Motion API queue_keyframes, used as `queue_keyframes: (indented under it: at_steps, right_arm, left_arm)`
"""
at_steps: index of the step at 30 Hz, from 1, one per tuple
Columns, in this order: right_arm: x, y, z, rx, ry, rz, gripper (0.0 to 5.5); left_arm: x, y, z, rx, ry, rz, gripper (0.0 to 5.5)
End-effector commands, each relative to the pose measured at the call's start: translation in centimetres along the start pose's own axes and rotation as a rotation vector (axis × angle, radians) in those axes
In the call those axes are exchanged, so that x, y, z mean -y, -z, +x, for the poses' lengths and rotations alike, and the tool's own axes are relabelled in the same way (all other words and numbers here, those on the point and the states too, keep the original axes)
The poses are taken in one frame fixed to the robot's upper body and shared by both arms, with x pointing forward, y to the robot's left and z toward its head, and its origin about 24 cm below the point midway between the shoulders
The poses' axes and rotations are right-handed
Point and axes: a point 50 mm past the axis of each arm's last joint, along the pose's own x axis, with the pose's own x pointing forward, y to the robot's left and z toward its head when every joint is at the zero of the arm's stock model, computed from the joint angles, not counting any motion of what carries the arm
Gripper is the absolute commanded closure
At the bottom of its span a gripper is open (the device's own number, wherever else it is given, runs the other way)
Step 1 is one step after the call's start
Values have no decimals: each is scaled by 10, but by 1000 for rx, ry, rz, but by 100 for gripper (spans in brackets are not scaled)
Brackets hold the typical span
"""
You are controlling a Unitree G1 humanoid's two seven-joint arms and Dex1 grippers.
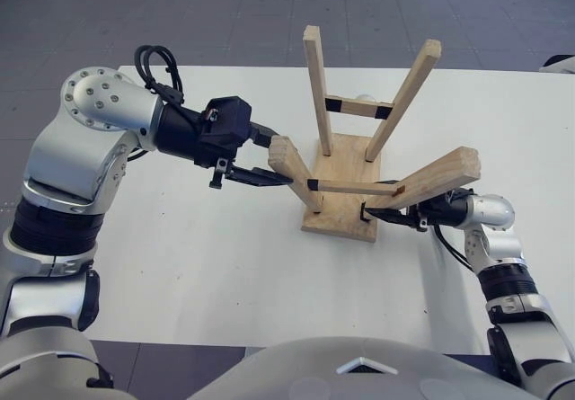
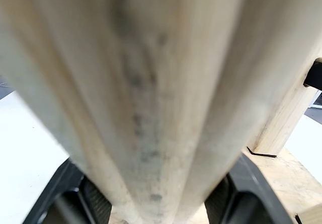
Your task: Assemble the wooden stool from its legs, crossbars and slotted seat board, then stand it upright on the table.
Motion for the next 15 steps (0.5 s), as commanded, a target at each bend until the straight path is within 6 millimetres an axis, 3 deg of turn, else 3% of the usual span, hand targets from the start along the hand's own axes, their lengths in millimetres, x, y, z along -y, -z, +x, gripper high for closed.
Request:
queue_keyframes:
  at_steps: [1, 8, 15]
  right_arm:
    - [-10, 22, 9, -95, -49, 86, 346]
    - [2, 26, 9, -120, -39, 101, 346]
    - [-2, 26, 15, -126, -76, 88, 346]
  left_arm:
    - [3, 3, 7, -21, 55, 3, 344]
    - [3, 3, 8, -18, 59, 7, 344]
    - [2, 3, 7, -21, 56, 7, 344]
